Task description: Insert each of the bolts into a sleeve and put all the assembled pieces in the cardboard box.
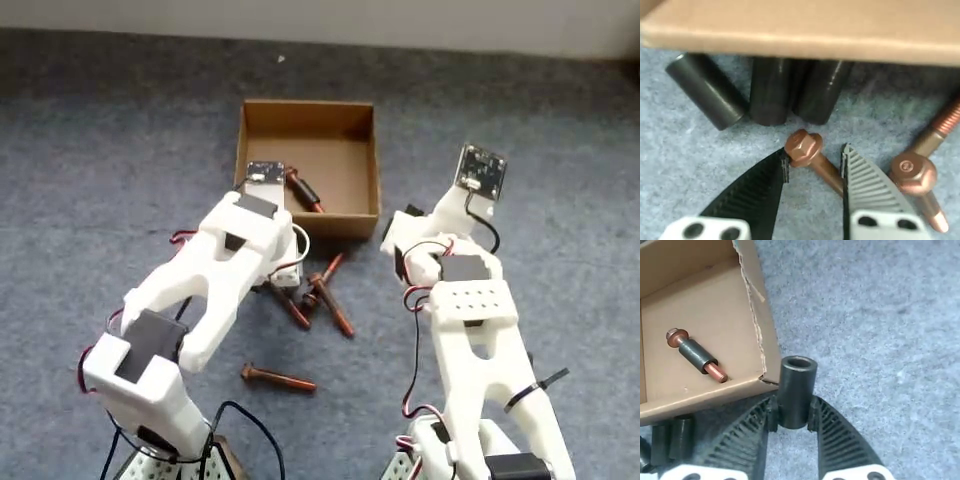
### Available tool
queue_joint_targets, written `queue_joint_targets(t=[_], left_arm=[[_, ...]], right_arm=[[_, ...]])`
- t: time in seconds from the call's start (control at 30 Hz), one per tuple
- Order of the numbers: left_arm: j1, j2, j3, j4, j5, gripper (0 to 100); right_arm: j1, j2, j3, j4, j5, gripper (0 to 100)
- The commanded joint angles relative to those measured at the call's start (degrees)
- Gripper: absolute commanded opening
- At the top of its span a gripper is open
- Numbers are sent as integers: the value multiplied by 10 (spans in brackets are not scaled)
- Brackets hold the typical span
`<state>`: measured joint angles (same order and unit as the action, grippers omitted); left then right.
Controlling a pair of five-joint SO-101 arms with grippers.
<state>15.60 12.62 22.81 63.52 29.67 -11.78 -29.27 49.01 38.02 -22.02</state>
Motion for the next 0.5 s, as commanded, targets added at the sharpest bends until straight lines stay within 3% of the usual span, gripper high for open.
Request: queue_joint_targets(t=[0.0,0.13,0.33,0.47], left_arm=[[-11,12,-28,10,4,189],[-11,12,-28,14,1,175],[-11,12,-33,15,-12,35],[-11,12,-37,23,-39,24]], right_arm=[[4,-24,-3,-14,-3,5],[4,-24,-3,-14,-3,5],[4,-24,-3,-14,-3,5],[4,-24,-3,-14,-3,5]])
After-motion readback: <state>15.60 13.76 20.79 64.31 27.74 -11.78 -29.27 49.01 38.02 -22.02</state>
